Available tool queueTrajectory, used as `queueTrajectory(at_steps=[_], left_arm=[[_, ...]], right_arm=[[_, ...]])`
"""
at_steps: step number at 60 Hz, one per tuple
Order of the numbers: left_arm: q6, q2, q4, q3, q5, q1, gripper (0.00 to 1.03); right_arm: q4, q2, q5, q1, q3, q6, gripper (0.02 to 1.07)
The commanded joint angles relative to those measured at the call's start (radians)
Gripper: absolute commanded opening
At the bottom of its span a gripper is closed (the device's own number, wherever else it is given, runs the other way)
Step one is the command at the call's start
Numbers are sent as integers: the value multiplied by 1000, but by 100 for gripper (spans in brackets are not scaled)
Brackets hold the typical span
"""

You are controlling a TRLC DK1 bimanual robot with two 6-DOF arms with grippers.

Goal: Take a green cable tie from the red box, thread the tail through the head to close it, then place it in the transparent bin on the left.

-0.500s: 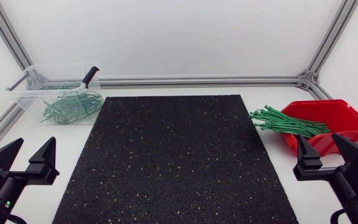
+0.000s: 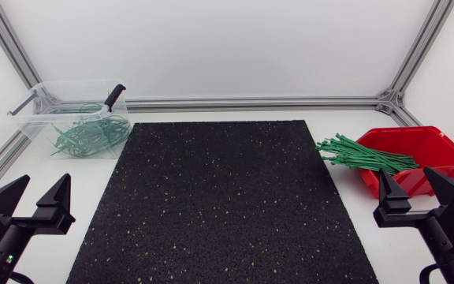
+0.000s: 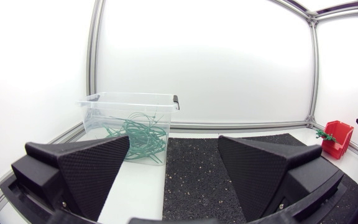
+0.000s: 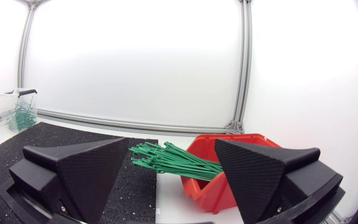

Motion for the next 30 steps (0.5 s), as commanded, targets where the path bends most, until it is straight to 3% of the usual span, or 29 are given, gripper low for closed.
queueTrajectory(at_steps=[1, 16, 30], left_arm=[[7, -9, -10, -43, 6, -1, 99], [7, -9, -10, -43, 6, -3, 99], [7, -9, -10, -43, 6, -1, 99]], right_arm=[[14, -13, 4, -2, 14, 4, 104], [-35, 3, 7, 2, 151, 9, 104], [-76, 220, 15, 18, 355, 29, 104]])
